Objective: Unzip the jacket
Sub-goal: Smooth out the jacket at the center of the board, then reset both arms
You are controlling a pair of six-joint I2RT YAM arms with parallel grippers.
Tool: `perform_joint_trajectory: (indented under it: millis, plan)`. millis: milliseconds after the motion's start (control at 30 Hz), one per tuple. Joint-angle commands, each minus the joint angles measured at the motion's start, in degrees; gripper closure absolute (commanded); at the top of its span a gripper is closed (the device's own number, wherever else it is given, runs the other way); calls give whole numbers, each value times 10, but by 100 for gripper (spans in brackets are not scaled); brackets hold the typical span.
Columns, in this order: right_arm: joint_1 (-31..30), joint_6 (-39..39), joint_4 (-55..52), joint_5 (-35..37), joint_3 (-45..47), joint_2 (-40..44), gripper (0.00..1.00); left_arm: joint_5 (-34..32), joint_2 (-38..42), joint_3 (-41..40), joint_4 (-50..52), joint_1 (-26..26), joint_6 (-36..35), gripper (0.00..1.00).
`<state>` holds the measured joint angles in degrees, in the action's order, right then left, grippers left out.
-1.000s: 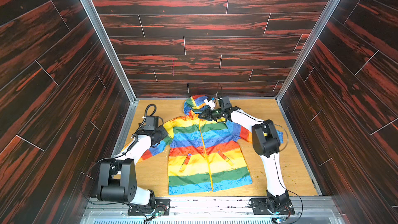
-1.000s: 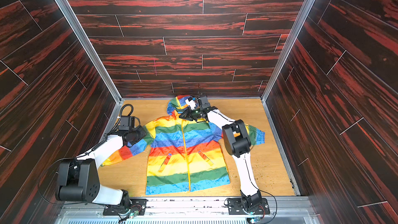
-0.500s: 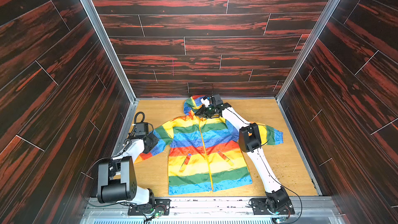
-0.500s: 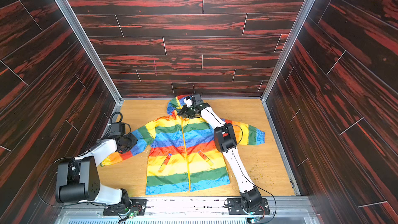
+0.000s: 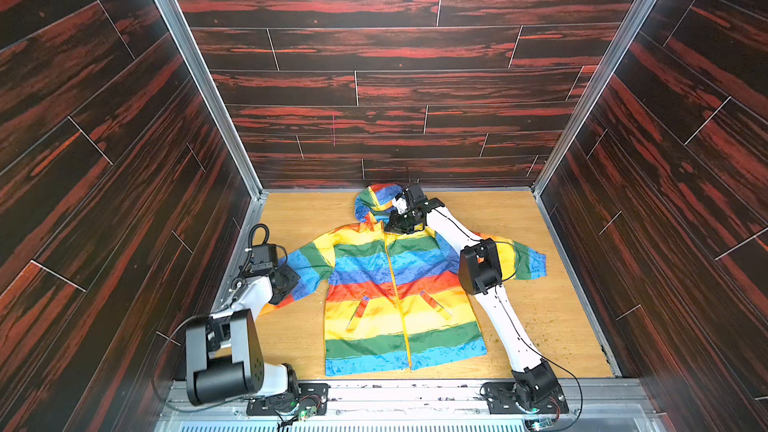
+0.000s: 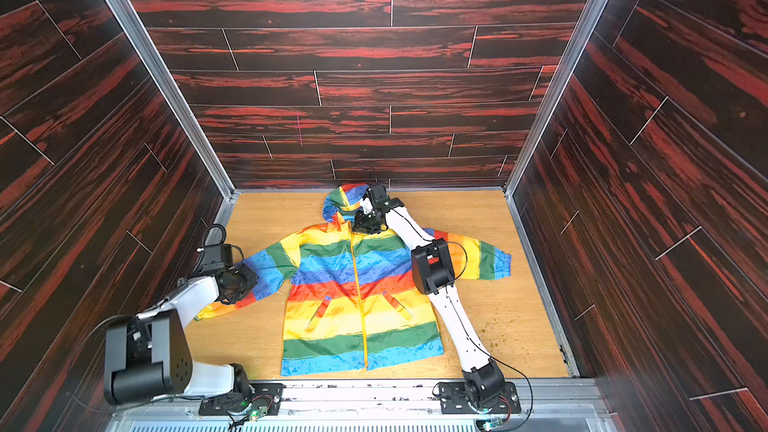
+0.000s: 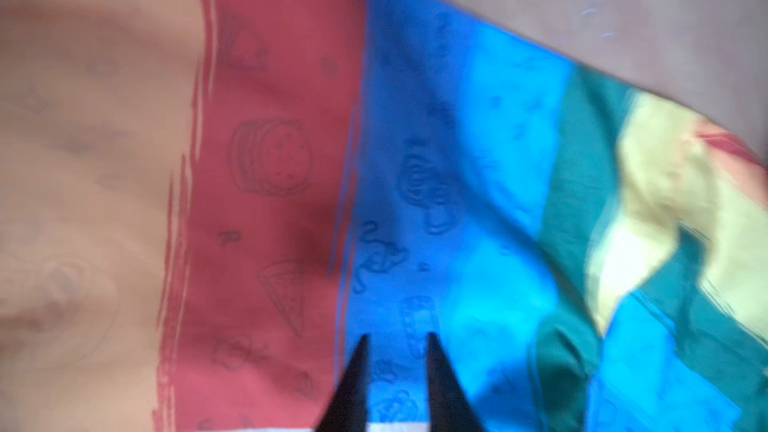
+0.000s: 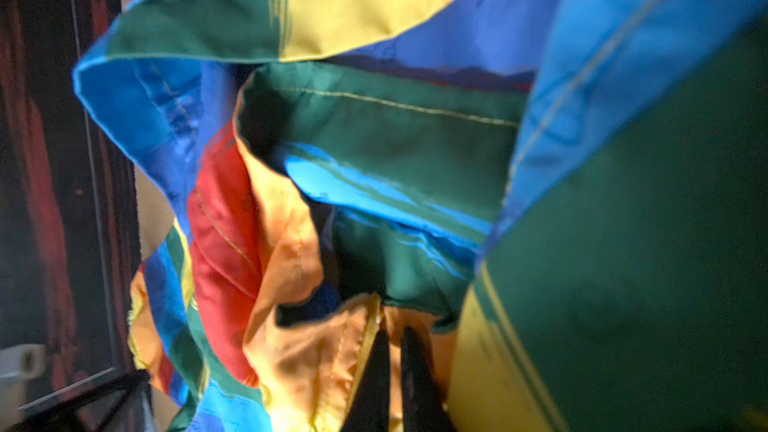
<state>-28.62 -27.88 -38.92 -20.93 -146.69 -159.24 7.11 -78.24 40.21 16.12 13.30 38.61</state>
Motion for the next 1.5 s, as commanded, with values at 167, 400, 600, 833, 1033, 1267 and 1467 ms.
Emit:
perform_joint_trajectory:
  millis: [167, 400, 600, 833, 1033, 1267, 1467]
  plan:
    - [-10, 126, 86, 2, 130, 257, 81, -29, 248, 15, -51, 4, -91, 35]
    - [-2, 246, 199, 136, 470, 585, 63, -79, 422, -58, -217, 4, -128, 6]
    - [21, 343, 364, 293, 830, 891, 44, -63, 455, -106, -277, 3, -180, 0]
    - [166, 303, 628, 370, 1211, 1108, 14, -137, 421, -167, -361, 3, -175, 0]
    - [289, 213, 869, 386, 1328, 934, 1, -198, 338, -191, -375, 3, -135, 0]
    - [310, 253, 1195, 300, 1346, 675, 2, -178, 227, -217, -460, 3, -167, 0]
    - [315, 264, 1112, 250, 1324, 697, 1, -85, 2, -234, -672, 0, -203, 0]
